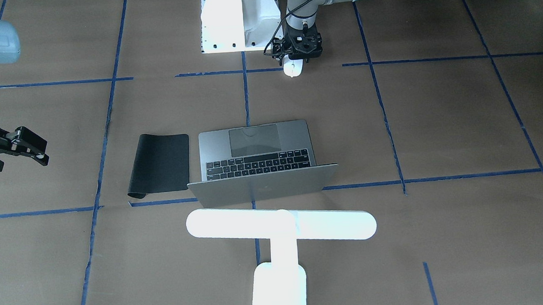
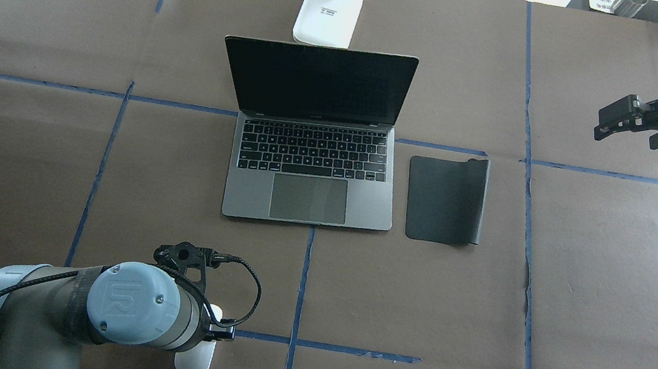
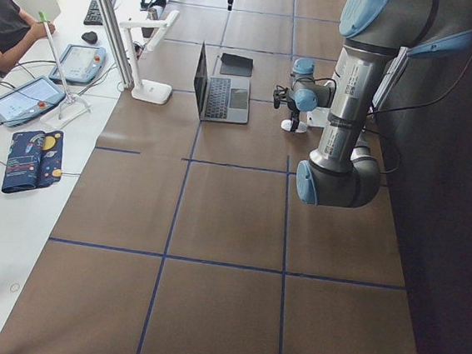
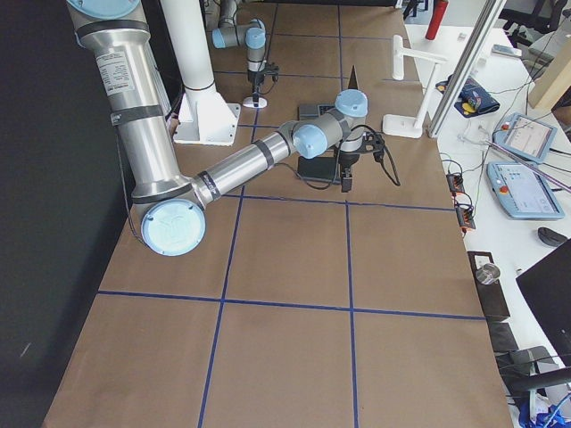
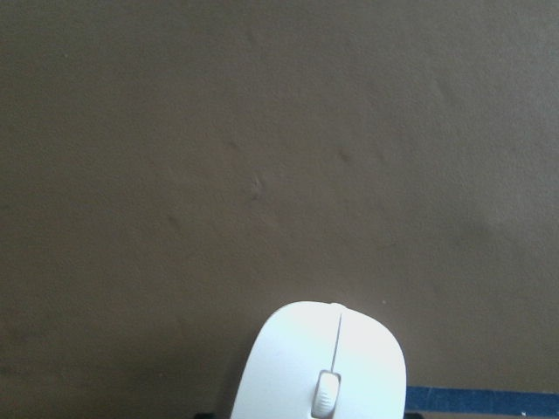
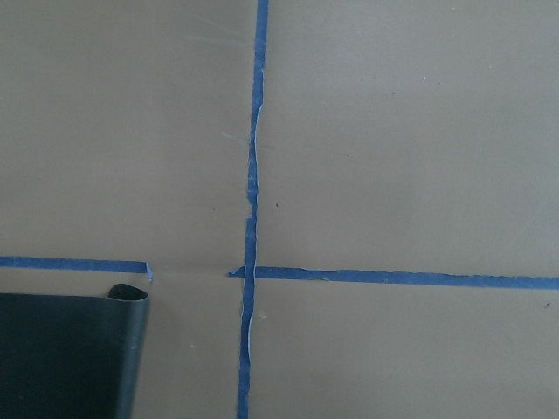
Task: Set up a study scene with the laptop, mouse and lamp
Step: 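Lower the left gripper and grasp the white mouse, then carry the mouse with the left gripper onto the black mouse pad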
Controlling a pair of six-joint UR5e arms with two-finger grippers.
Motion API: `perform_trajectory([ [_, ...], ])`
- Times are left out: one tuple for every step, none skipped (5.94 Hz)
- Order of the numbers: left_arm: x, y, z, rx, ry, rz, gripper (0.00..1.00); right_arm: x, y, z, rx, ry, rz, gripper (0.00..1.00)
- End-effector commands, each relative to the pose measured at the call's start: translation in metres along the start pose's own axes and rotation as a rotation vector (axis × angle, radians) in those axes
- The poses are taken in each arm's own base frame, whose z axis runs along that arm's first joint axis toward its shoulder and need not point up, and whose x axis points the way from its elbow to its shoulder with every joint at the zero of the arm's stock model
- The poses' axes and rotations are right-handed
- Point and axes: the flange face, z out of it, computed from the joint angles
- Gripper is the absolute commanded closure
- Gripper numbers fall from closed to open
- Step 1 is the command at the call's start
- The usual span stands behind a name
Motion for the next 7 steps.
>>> perform_trajectory([
  [0.001,-0.003,-0.005,0.006,0.011,-0.003,0.83,-0.001,0.000,0.000,0.001,-0.001,-0.001,0.00],
  [0.000,-0.015,-0.015,0.022,0.022,-0.015,0.88,0.000,-0.001,-0.001,0.002,-0.001,0.000,0.00],
  [0.013,-0.045,-0.042,0.060,0.064,-0.047,0.92,0.001,-0.001,-0.002,0.004,0.000,0.002,0.00],
  [0.031,-0.068,-0.068,0.079,0.112,-0.009,0.92,0.003,-0.001,-0.004,0.008,0.000,0.005,0.00],
  [0.049,-0.083,-0.086,0.107,0.147,0.027,0.94,0.009,0.002,-0.007,0.010,0.001,0.009,0.00],
  [0.077,-0.101,-0.103,0.135,0.179,0.019,0.95,0.029,0.005,-0.008,0.009,0.013,-0.016,0.00],
  [0.124,-0.123,-0.105,0.154,0.192,0.013,0.95,0.064,0.020,-0.008,-0.003,0.030,-0.064,0.00],
])
